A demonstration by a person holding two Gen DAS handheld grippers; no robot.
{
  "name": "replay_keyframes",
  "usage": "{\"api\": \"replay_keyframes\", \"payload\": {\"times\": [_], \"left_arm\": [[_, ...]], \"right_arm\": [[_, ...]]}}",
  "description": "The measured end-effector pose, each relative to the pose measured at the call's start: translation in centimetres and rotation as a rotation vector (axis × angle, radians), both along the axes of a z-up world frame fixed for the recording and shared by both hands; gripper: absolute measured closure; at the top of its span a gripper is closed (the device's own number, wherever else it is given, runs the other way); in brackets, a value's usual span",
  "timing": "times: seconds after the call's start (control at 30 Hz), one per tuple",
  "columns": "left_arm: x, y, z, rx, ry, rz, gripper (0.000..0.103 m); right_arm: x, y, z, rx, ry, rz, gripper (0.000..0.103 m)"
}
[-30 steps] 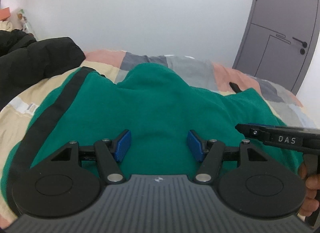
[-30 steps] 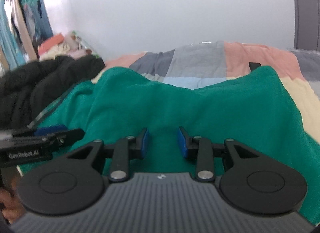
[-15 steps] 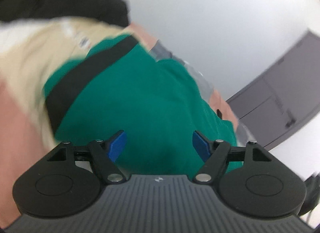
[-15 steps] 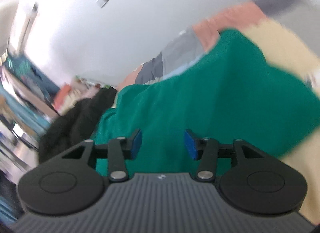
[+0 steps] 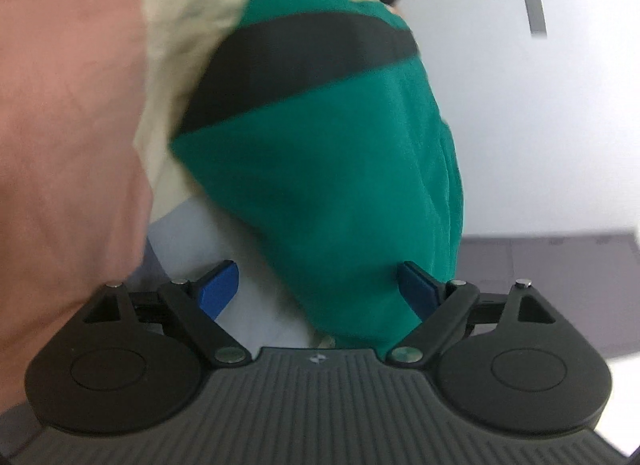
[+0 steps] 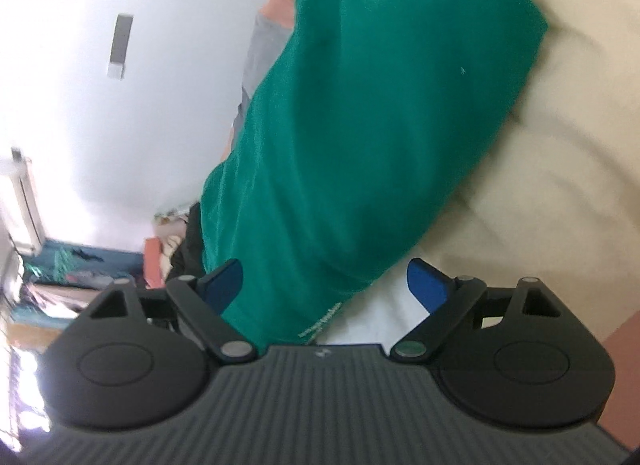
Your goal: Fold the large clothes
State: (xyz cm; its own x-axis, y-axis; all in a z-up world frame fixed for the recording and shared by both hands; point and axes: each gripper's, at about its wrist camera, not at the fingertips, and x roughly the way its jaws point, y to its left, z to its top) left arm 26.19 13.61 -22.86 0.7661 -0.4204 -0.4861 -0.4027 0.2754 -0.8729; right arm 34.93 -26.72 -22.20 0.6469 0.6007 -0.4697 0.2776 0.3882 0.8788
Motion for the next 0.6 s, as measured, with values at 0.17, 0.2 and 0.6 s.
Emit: {"api": "replay_keyframes", "payload": {"times": [0.17,0.2,0.6], "left_arm": [[1.0,1.1,-1.2,-0.081,-0.079,0.064,0.014],[1.2,1.3,-1.5,-0.090,-0.080,0.074,0.014],[1.9,-0.4,1.4,0.120,-0.168,0.111,0.072]], "right_arm": [[0.9,-0.2,-2.9,0.112,0.058,-0.108,0.012],[1.1,-0.2,-3.3,0.126,0.070,-0.130,0.012],[3.6,-0.4,-2.8,0.055,-0.069,-0.169,0.074]]}}
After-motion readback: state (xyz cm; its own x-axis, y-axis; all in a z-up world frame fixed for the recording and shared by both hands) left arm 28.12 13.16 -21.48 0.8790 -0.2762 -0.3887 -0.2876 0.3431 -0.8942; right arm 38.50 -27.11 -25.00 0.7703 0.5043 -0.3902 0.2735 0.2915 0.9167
